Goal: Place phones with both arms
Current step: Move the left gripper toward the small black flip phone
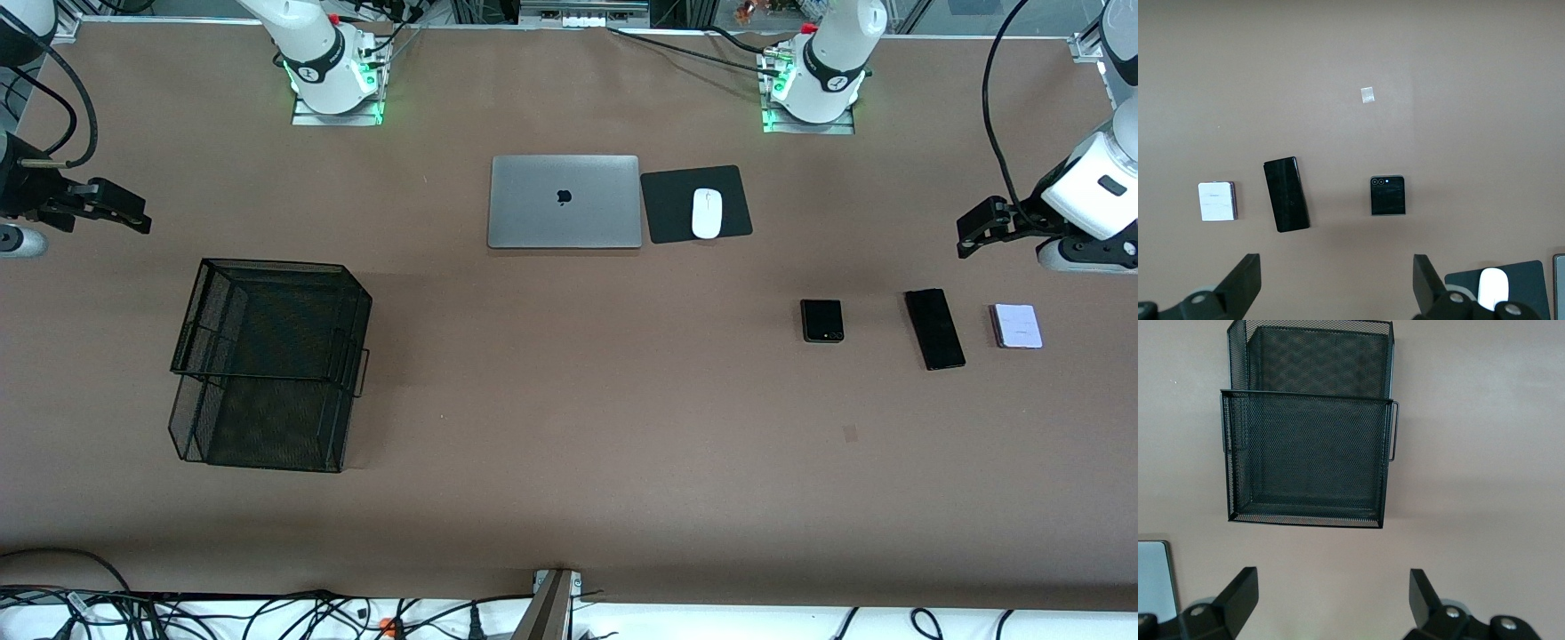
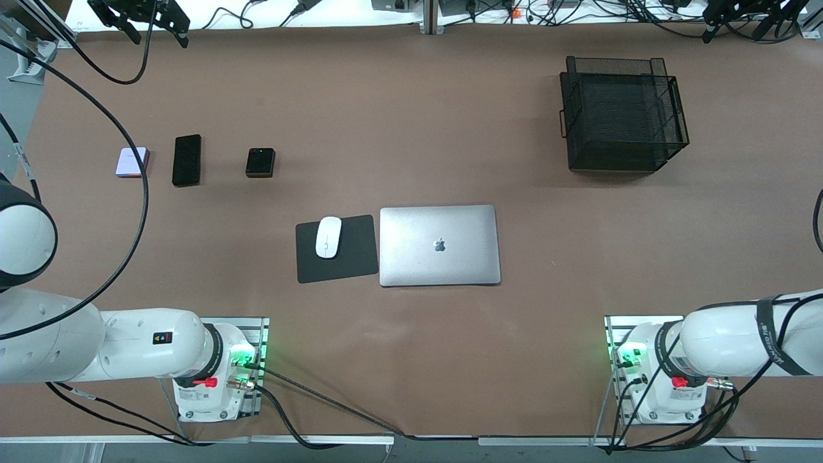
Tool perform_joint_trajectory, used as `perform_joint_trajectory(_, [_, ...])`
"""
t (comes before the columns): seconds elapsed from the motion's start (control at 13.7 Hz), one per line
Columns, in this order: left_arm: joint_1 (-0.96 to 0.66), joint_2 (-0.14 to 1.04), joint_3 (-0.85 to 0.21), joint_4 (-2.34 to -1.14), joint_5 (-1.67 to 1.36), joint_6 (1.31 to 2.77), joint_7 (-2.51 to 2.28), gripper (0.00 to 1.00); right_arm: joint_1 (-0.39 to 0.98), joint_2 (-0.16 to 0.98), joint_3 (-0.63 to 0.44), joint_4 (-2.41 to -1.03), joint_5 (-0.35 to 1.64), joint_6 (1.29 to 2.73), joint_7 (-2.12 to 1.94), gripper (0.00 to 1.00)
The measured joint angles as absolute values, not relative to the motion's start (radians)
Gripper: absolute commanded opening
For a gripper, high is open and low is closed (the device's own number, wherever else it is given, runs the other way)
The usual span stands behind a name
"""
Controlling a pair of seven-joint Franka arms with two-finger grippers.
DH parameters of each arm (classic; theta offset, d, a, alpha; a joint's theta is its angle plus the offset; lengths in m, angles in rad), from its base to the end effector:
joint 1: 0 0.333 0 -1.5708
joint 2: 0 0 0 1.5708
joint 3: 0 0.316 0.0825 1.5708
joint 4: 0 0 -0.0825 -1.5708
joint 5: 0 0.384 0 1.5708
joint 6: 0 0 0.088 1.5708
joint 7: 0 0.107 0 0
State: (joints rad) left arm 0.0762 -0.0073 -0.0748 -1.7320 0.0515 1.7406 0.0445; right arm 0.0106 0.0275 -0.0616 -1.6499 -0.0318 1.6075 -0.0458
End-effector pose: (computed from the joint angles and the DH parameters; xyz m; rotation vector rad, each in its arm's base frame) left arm 0.5620 0.0053 0.5668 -3.0888 0.0794 -0.0227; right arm 0.5612 -0.0315 0.5750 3.1096 -0.0046 -0.1110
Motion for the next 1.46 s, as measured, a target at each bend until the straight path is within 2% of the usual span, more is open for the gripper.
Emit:
perform_joint_trajectory(0.95, [0.074,0.025,-0.079,-1.719,0.052,1.734,0.04,1.0,0.011,0.028,-0.06,-1.65,-0.032,1.609,-0.046,1.0])
perform_joint_trajectory(1.46, [0.071,0.124,-0.083,-1.659,0.051,1.666,0.04,1.0,0.011,0.028,-0.06,-1.65,-0.032,1.609,-0.046,1.0])
